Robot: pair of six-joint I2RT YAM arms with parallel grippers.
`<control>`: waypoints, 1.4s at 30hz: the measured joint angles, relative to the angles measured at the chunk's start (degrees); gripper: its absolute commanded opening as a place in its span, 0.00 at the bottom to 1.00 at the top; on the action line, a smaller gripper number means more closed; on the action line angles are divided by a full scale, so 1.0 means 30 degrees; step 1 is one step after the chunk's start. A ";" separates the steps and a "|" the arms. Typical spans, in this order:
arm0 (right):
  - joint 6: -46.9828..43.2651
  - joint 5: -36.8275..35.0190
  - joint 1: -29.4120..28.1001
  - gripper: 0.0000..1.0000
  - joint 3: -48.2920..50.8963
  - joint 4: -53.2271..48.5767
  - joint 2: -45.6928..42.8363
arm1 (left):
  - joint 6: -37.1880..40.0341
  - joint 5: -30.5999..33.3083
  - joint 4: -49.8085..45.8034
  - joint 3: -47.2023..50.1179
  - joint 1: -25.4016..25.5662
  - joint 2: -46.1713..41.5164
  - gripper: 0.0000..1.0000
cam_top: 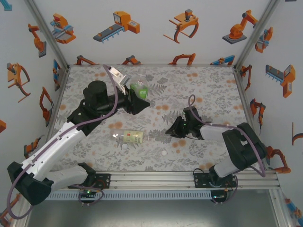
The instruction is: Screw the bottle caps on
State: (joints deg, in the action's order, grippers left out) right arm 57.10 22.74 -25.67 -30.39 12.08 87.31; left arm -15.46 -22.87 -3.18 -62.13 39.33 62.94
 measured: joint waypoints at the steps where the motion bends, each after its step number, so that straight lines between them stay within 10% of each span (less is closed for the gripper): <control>1: 0.0175 0.0233 0.0262 0.33 0.0226 0.0284 -0.0080 | 0.0000 0.0036 -0.0029 0.0000 0.0000 -0.0022 0.11; 20: -0.2244 -0.2186 0.0940 0.45 -0.3439 -0.7271 -0.0095 | -0.0080 0.0189 -0.0153 0.0000 0.0000 0.0015 0.11; 42: -0.6069 -0.8597 -0.3759 0.40 -1.0251 -1.5497 0.4291 | -0.0073 0.0335 -0.0663 0.0000 0.0000 -0.0073 0.10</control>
State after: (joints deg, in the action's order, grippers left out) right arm 38.89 -3.05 -36.95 -61.14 -34.41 100.18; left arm -15.68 -21.87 -5.17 -62.13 39.33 62.72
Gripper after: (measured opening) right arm 0.413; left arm 0.545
